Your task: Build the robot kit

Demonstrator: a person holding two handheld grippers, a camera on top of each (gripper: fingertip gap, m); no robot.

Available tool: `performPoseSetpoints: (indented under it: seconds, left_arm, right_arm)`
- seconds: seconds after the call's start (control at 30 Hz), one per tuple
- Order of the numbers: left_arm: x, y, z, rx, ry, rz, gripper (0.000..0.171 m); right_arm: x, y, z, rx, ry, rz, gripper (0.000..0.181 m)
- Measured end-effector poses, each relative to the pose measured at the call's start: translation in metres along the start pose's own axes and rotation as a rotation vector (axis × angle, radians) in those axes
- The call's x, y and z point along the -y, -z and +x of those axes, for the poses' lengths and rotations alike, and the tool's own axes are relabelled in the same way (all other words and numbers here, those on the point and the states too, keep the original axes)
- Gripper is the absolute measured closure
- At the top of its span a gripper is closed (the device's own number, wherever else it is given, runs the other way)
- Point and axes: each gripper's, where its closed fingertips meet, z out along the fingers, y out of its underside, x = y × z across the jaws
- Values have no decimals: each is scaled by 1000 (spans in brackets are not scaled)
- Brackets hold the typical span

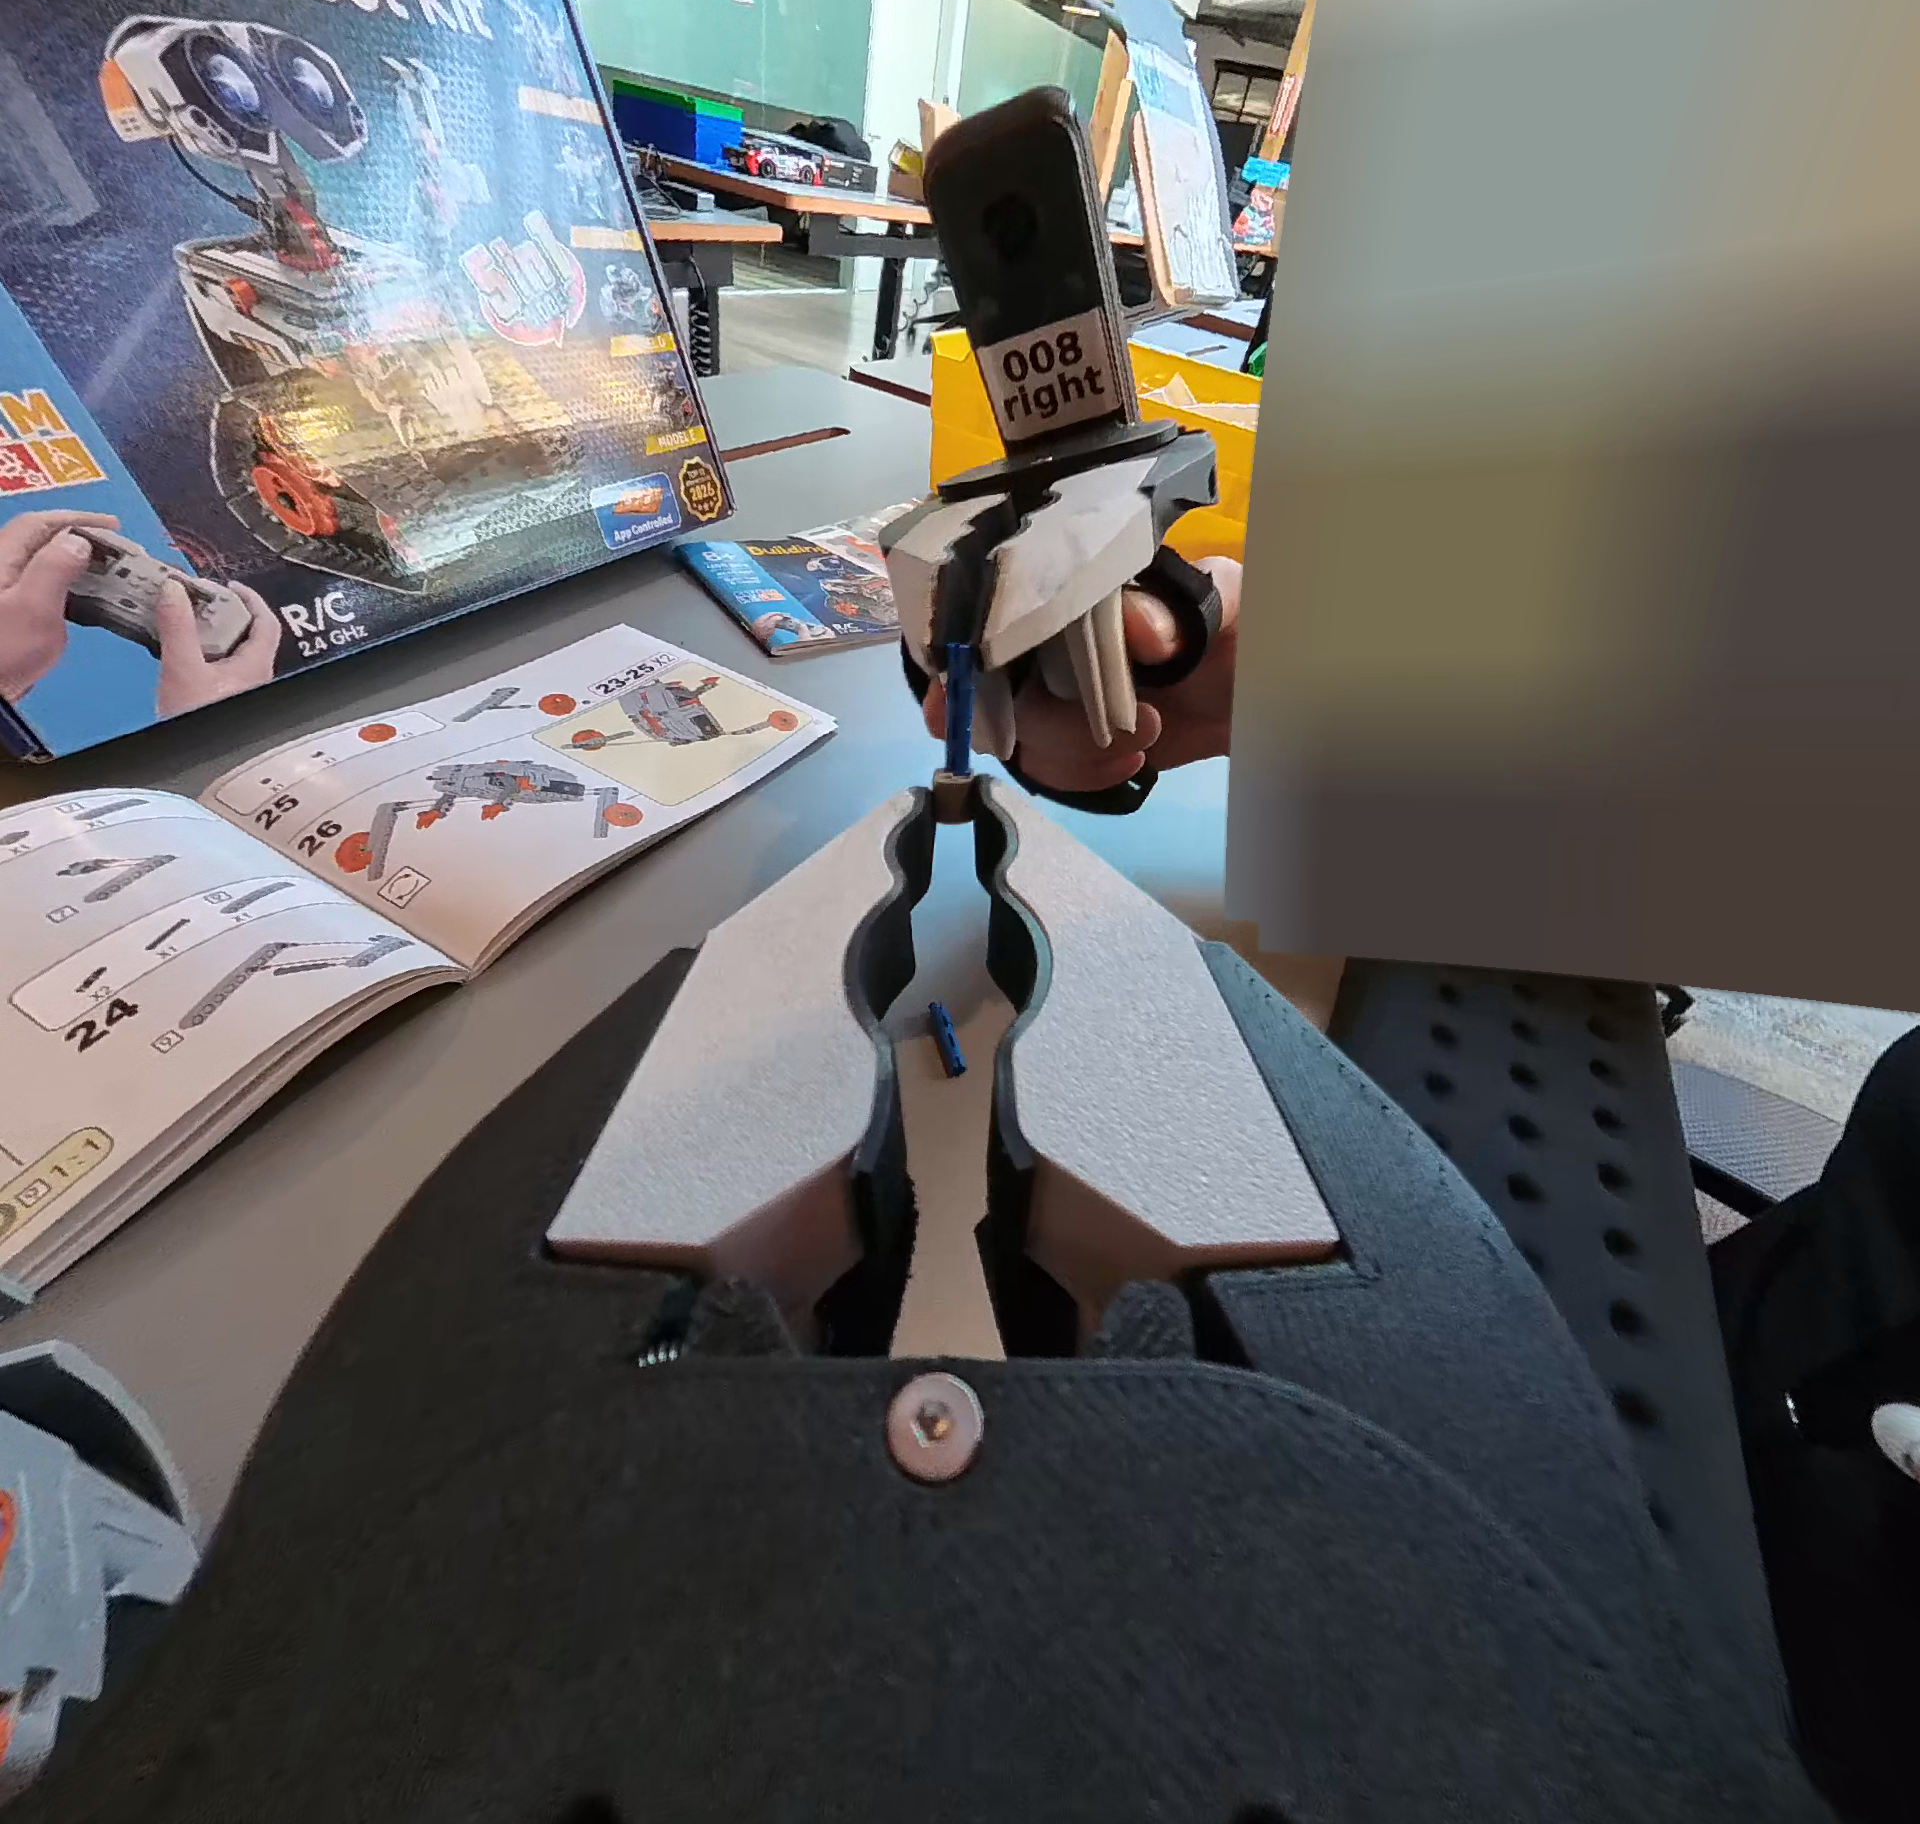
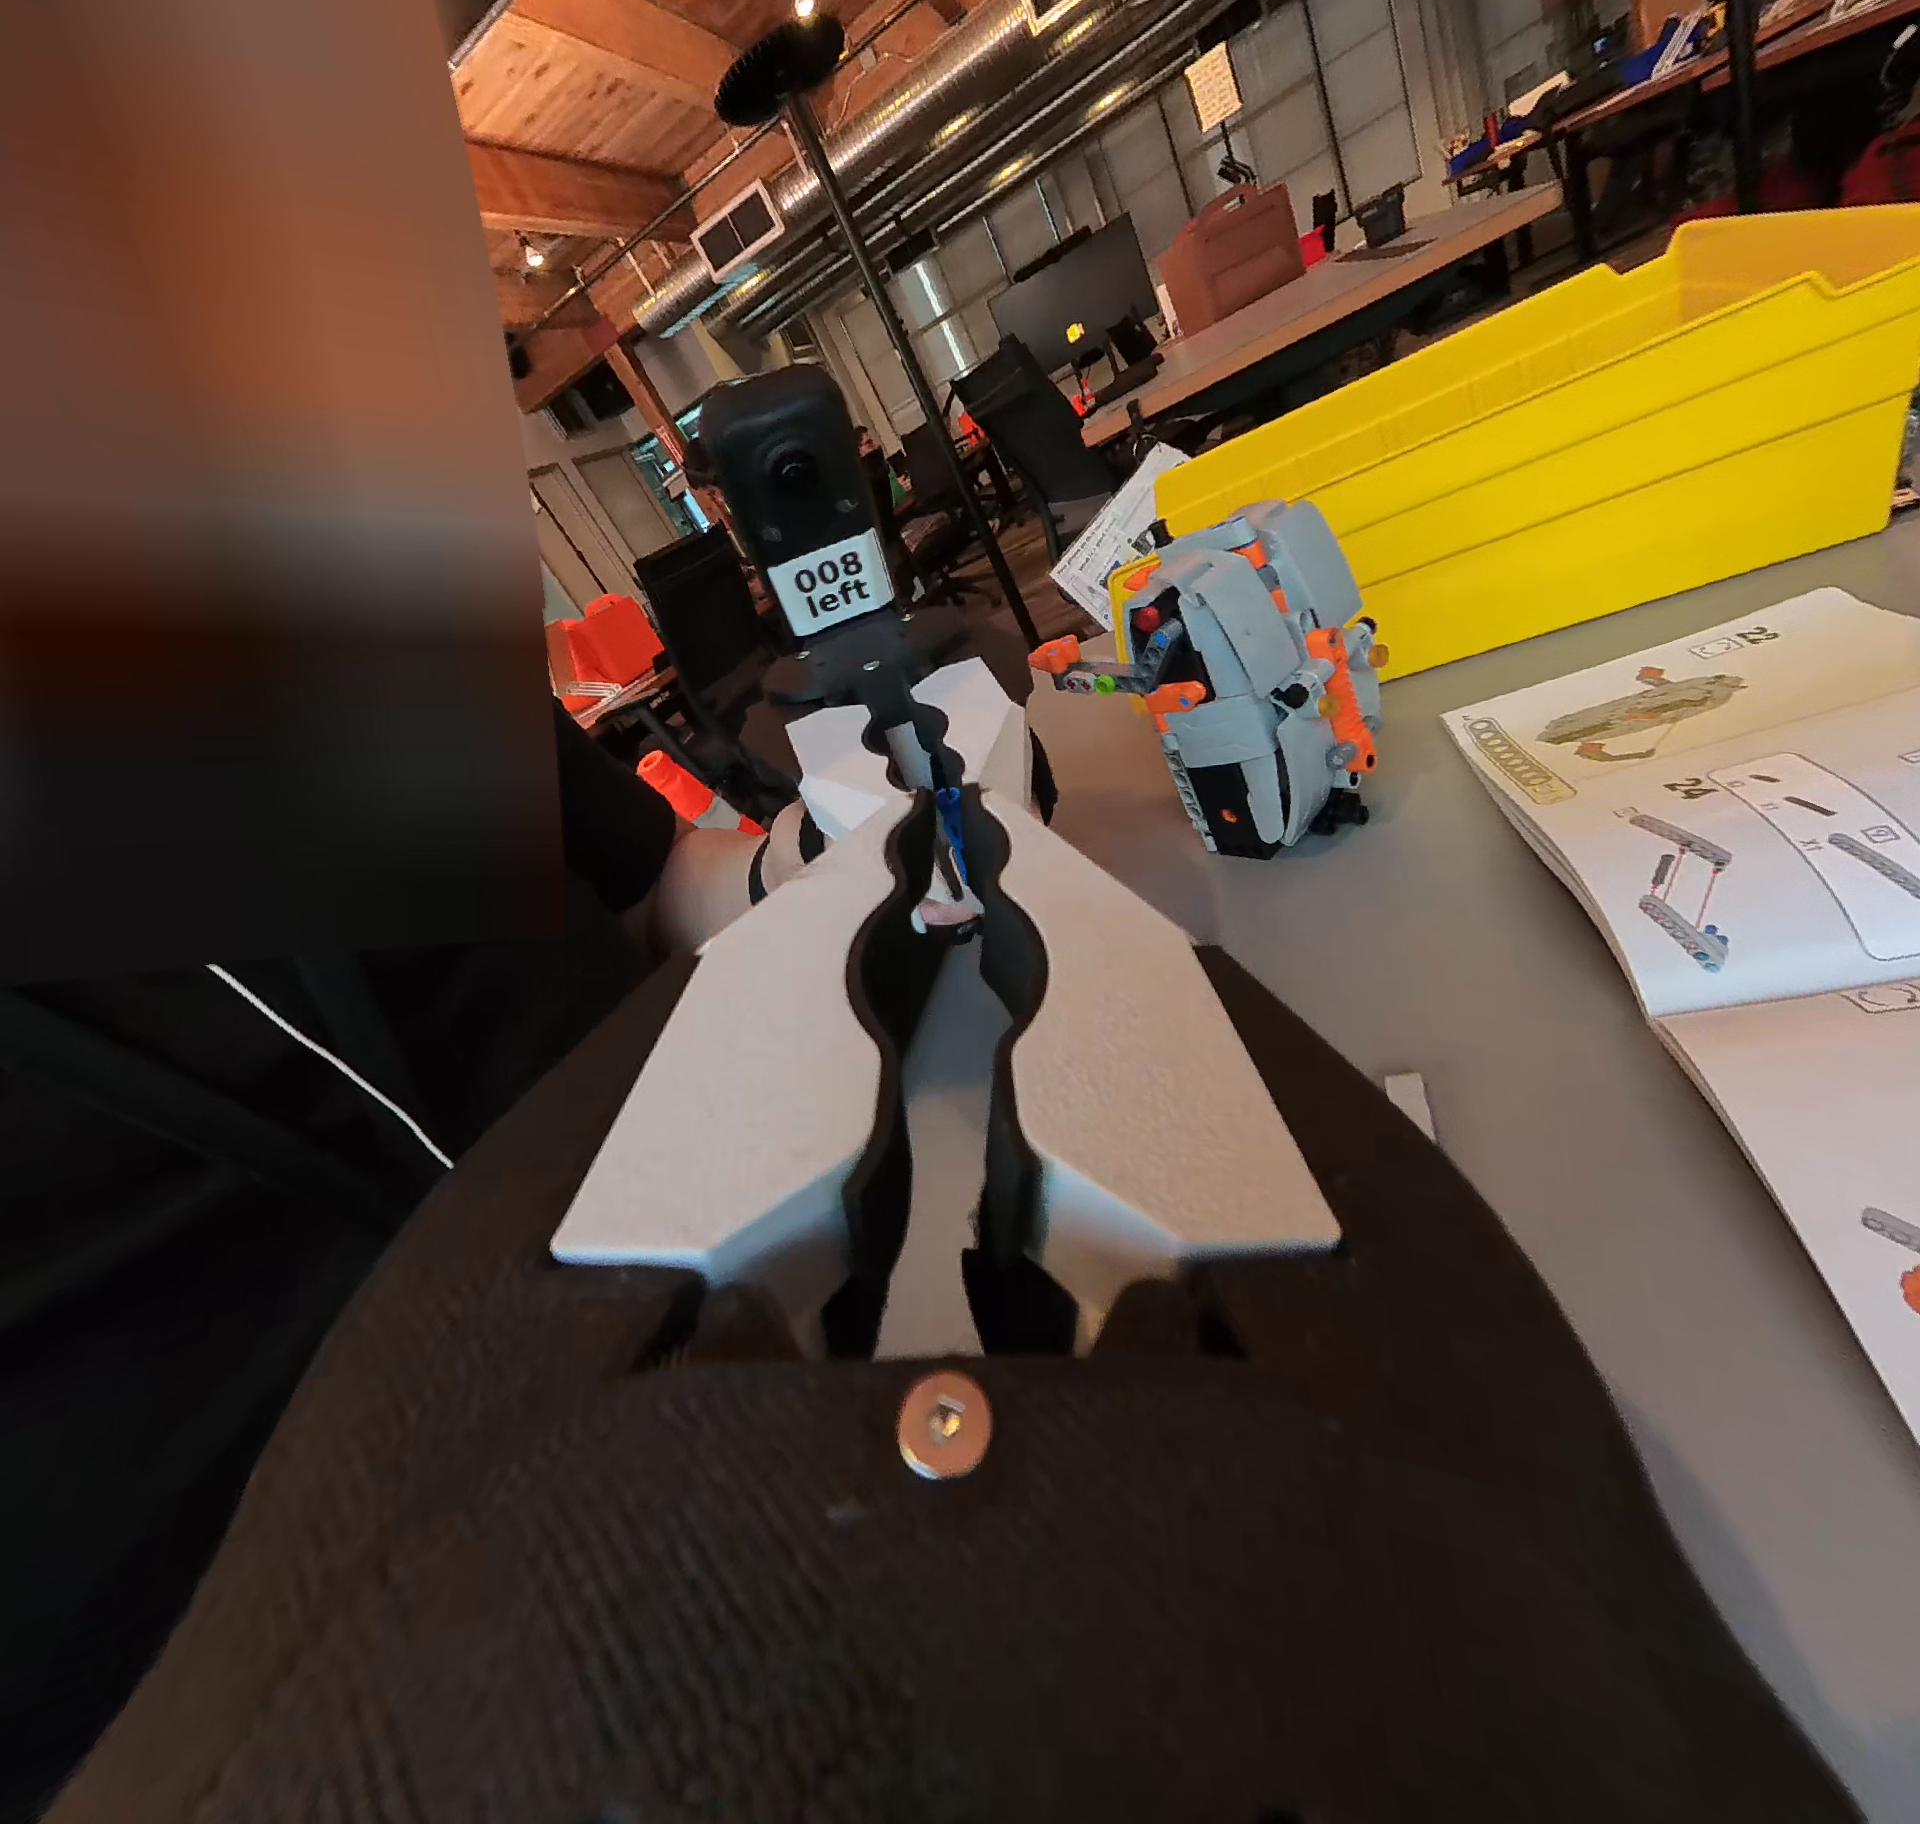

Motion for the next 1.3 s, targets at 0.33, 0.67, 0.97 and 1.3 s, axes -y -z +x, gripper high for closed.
performPoseSetpoints:
  seconds: [0.33, 0.67, 0.97, 1.3]
  left_arm:
    - [-4, -1, -2, 62, -113, -42, 166]
    - [-12, -5, 0, 84, -196, -99, 166]
    - [-14, -7, 0, 80, -197, -110, 166]
    - [-20, -5, -10, 116, -185, -146, 166]
  right_arm:
    - [-7, 4, -3, -29, 90, -91, 176]
    - [-18, 8, 2, -82, 138, -177, 174]
    - [-32, 4, 1, -85, 168, -261, 181]
    - [-41, 14, 16, -157, 171, -317, 181]
